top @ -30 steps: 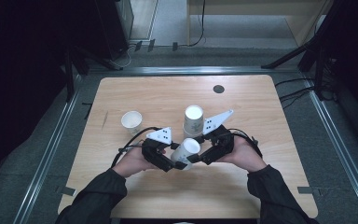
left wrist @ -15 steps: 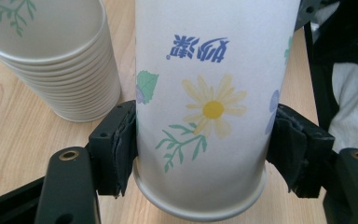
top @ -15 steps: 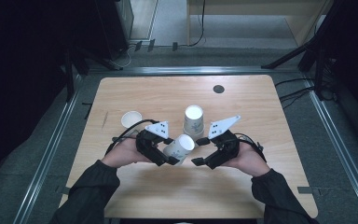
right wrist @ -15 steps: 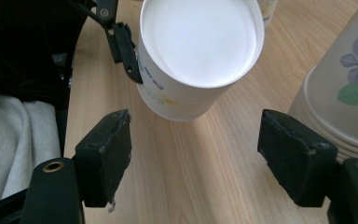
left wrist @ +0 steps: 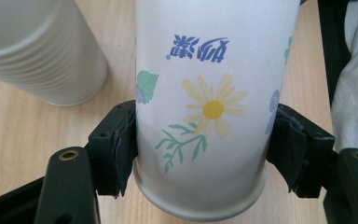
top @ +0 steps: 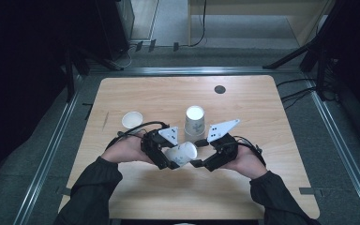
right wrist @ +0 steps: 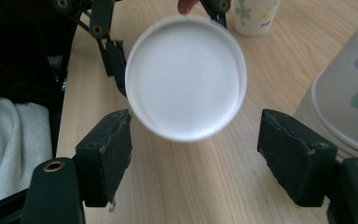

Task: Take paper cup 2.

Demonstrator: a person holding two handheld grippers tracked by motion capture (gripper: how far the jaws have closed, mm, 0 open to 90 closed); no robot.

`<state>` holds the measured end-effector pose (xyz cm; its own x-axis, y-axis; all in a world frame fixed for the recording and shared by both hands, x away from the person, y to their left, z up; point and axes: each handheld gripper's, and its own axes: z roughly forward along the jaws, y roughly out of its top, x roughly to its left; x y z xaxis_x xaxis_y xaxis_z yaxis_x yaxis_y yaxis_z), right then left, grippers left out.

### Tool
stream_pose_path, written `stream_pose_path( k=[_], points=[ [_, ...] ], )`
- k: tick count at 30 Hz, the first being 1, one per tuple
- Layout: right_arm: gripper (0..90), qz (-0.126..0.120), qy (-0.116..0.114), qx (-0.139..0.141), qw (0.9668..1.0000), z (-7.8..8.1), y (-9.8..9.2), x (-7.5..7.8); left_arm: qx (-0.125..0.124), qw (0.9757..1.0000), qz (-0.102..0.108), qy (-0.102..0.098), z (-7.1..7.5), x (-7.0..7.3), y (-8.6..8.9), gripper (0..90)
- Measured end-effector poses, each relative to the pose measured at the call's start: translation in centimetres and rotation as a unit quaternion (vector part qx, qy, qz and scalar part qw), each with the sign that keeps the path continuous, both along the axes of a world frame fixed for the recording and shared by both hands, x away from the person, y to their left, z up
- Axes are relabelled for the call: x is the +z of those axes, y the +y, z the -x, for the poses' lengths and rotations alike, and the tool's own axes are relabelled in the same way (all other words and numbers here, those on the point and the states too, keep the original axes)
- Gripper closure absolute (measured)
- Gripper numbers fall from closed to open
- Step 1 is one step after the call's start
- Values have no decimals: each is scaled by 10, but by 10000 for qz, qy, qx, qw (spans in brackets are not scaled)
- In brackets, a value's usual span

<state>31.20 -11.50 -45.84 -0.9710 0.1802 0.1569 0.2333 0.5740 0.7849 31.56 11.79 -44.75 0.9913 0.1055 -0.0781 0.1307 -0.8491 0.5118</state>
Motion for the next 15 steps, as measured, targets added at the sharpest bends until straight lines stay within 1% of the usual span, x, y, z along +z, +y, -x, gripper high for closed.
stream_pose_path(
  k=[1, 2, 4, 7, 9, 13, 15],
  points=[
    [268, 0, 0, 0, 10000, 0, 0, 0, -12, 10000, -52, 6, 0, -2, -2, 299],
    [275, -23, -4, 60, 10000, 0, 2, -1, -44, 9999, -120, 0, 0, -5, -4, 299],
    [275, -13, 9, 80, 10000, 0, 3, -1, -97, 9999, -133, 42, 1, -8, -8, 299],
    [279, 29, 50, 156, 9999, 1, 8, -4, -187, 9997, -183, 36, 2, -10, -12, 299],
    [289, 155, 65, 238, 9996, 2, 12, -7, -212, 9996, -193, 31, 4, -11, -15, 298],
    [317, 174, 48, 319, 9993, 2, 16, -8, -240, 9995, -184, 12, 5, -11, -17, 297],
    [347, 195, 109, 362, 9991, 2, 17, -9, -230, 9996, -149, 27, 4, -12, -17, 297]
  ],
)
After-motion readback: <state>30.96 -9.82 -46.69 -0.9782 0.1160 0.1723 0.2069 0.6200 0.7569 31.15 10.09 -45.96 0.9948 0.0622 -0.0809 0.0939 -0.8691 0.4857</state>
